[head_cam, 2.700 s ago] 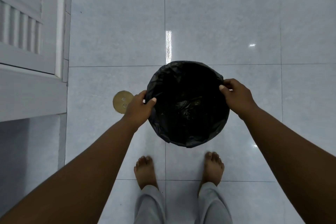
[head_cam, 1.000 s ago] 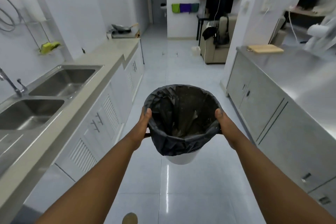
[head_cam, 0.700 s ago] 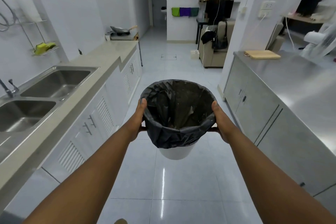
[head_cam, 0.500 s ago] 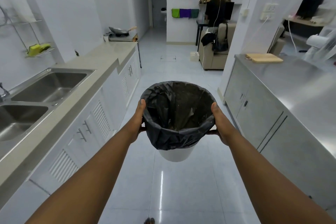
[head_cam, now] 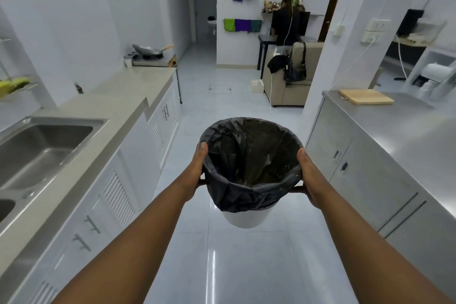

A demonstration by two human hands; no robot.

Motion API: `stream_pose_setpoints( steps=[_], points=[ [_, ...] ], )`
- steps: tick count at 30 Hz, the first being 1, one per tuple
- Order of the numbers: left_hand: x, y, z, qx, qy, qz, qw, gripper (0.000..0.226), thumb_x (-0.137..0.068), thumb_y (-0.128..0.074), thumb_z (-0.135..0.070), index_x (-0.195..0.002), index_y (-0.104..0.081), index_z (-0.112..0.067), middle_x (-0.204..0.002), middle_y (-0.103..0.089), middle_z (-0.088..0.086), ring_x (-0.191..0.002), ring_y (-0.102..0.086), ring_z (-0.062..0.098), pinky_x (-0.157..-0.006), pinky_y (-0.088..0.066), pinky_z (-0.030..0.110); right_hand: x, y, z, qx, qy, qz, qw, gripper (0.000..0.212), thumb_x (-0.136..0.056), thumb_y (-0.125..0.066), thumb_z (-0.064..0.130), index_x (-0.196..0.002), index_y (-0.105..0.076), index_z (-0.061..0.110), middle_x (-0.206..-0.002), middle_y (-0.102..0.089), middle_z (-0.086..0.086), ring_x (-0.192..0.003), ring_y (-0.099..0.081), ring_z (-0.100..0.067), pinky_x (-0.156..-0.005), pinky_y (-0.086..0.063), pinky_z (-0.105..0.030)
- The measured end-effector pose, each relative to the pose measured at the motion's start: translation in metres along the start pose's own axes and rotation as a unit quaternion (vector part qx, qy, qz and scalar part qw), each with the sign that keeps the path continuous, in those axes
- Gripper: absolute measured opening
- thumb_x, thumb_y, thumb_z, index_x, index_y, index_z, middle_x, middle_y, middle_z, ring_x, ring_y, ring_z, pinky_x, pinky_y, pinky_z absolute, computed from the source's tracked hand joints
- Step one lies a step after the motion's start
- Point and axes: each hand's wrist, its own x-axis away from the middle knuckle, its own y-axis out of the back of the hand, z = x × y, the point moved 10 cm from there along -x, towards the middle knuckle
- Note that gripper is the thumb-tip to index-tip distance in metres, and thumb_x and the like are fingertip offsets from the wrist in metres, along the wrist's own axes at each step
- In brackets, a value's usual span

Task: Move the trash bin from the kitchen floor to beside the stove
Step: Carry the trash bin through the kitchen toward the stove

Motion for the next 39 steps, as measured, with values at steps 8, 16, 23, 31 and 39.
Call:
stream_pose_setpoints(
  steps=[8, 16, 23, 31, 39],
  points=[
    [-0.118, 0.036, -0.028, -0.001, -0.008, -0.011, 1.0, 0.103, -0.067, -0.033, -0.095, -0.154, -0.027, -0.04, -0.158, -0.04, 0.004, -0.143, -0.039, 0.03, -0.116, -0.034, 0.054, -0.118, -0.014, 0.021, -0.007, -0.002, -0.01, 1.0, 0.07, -0.086, -0.029, 0.073, -0.147, -0.027, 0.039, -0.155, -0.036, -0.012, -0.131, -0.048, -0.038, -0.09, -0.054, -0.054],
    [-0.253, 0.053, -0.05, -0.011, -0.002, -0.033, 0.999, 0.108, -0.064, -0.034, -0.096, -0.154, -0.031, -0.038, -0.155, -0.045, 0.003, -0.14, -0.043, 0.028, -0.115, -0.037, 0.051, -0.272, -0.009, 0.039, -0.009, -0.005, 0.014, 1.0, 0.074, -0.085, -0.027, 0.076, -0.147, -0.031, 0.036, -0.15, -0.043, -0.011, -0.128, -0.05, -0.036, -0.091, -0.053, -0.056],
    [-0.376, 0.064, -0.086, -0.005, -0.002, -0.065, 0.998, 0.111, -0.061, -0.037, -0.097, -0.154, -0.031, -0.037, -0.156, -0.042, 0.004, -0.142, -0.04, 0.029, -0.115, -0.036, 0.051, -0.412, 0.0, 0.072, 0.0, 0.0, 0.049, 0.999, 0.081, -0.077, -0.026, 0.082, -0.147, -0.029, 0.042, -0.153, -0.041, -0.008, -0.13, -0.049, -0.034, -0.094, -0.052, -0.055],
    [-0.506, 0.098, -0.111, 0.012, -0.001, -0.084, 0.996, 0.111, -0.059, -0.037, -0.098, -0.153, -0.031, -0.04, -0.155, -0.046, 0.001, -0.142, -0.041, 0.026, -0.116, -0.034, 0.052, -0.555, -0.016, 0.099, 0.0, -0.005, 0.071, 0.997, 0.086, -0.072, -0.028, 0.087, -0.144, -0.036, 0.041, -0.145, -0.051, -0.006, -0.121, -0.057, -0.029, -0.084, -0.057, -0.047],
    [-0.668, 0.15, -0.14, 0.019, -0.022, -0.062, 0.998, 0.1, -0.067, -0.031, -0.095, -0.152, -0.032, -0.043, -0.154, -0.046, 0.0, -0.14, -0.042, 0.027, -0.116, -0.033, 0.053, -0.712, -0.041, 0.124, 0.01, 0.004, 0.05, 0.999, 0.089, -0.07, -0.03, 0.089, -0.145, -0.035, 0.042, -0.147, -0.048, -0.005, -0.123, -0.056, -0.028, -0.09, -0.055, -0.053]
  ],
)
